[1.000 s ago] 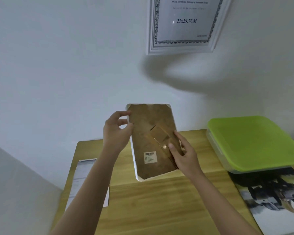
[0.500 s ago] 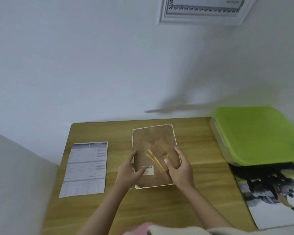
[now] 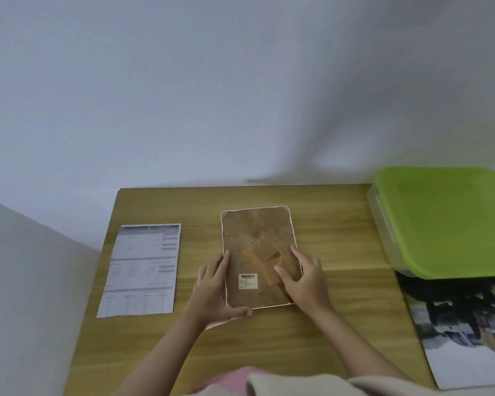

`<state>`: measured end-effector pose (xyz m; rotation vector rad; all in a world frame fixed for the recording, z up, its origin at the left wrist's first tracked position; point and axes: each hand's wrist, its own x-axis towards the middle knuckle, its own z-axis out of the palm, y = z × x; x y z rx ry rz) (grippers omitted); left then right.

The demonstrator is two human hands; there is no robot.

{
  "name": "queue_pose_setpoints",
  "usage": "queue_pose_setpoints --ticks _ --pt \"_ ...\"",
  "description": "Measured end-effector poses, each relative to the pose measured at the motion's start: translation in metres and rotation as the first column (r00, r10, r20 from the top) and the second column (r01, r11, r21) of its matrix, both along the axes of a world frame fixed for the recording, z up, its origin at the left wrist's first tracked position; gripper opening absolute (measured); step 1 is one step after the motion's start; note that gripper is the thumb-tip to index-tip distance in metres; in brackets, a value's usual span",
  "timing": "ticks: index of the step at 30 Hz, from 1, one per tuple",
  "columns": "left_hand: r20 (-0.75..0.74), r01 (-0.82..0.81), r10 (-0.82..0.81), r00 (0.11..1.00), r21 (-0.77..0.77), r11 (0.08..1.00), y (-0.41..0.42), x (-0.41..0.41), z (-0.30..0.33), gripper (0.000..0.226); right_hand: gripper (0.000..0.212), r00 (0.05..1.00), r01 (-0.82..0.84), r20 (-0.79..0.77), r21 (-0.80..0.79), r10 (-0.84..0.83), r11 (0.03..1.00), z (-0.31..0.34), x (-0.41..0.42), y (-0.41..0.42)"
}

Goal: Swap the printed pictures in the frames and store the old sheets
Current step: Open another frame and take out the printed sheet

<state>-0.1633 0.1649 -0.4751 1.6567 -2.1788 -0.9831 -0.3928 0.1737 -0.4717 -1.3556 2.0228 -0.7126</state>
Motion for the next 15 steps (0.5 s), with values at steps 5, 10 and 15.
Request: queue_pose_setpoints --ticks 5,10,15 --pt "0.047 0.024 -0.021 0.999 -0.069 0.997 0.005 0.001 -0.003 0.13 0.067 0.993 -0.009 -0.118 -0.01 0.008 1.0 -0.004 0.001 0.002" --pt "0.118 0.049 -0.035 0.992 -0.116 0.992 0.006 -0.001 -0.004 0.124 0.068 0.991 -0.024 -0.134 -0.001 0.023 1.0 -0.004 -0.003 -0.001" --pt "0.189 0.044 -0.021 0.982 -0.12 0.992 0.006 -0.003 -0.002 0.122 0.063 0.988 -0.055 -0.146 0.012 0.056 0.998 0.006 -0.007 -0.028"
